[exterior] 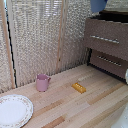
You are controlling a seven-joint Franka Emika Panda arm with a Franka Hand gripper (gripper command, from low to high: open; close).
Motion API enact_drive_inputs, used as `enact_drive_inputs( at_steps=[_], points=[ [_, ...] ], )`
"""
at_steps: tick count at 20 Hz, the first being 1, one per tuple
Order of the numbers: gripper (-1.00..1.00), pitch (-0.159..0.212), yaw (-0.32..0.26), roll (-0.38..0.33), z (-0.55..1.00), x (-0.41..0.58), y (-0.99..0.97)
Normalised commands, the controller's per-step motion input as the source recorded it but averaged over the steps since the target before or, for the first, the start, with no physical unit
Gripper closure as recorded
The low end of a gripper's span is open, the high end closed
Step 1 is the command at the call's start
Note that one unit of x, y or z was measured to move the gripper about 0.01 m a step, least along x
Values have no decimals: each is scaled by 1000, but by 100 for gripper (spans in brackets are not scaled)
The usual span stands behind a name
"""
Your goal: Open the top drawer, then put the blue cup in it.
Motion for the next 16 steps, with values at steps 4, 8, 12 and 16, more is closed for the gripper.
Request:
enact_drive_inputs(
  at_steps=[4,8,12,16],
  points=[
    [100,60,-134,138,756,-20,-514],
    [100,79,-110,170,550,-88,-551],
    [100,81,-83,195,27,-38,-627],
    [100,54,-40,192,0,0,-721]
  ],
)
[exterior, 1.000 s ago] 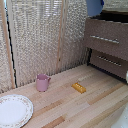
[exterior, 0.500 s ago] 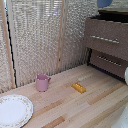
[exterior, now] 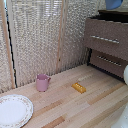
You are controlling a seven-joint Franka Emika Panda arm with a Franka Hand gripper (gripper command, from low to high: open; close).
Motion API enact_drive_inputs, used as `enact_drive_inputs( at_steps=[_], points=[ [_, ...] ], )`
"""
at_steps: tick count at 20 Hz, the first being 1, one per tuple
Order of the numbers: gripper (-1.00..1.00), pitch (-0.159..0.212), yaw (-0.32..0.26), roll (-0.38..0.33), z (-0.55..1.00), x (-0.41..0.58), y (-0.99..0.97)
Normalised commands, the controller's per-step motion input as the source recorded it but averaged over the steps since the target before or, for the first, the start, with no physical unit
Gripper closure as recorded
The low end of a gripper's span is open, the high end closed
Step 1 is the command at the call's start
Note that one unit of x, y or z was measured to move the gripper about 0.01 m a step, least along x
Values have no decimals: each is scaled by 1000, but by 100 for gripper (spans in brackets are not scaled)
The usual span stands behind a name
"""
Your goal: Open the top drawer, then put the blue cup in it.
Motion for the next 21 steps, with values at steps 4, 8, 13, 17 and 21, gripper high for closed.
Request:
enact_drive_inputs(
  at_steps=[4,8,13,17,21],
  points=[
    [100,30,-32,152,-23,-7,-514],
    [-100,57,-5,151,267,64,-34],
    [-100,1,-9,151,691,191,89],
    [-100,0,5,142,746,234,122],
    [-100,-58,5,124,699,253,187]
  ],
)
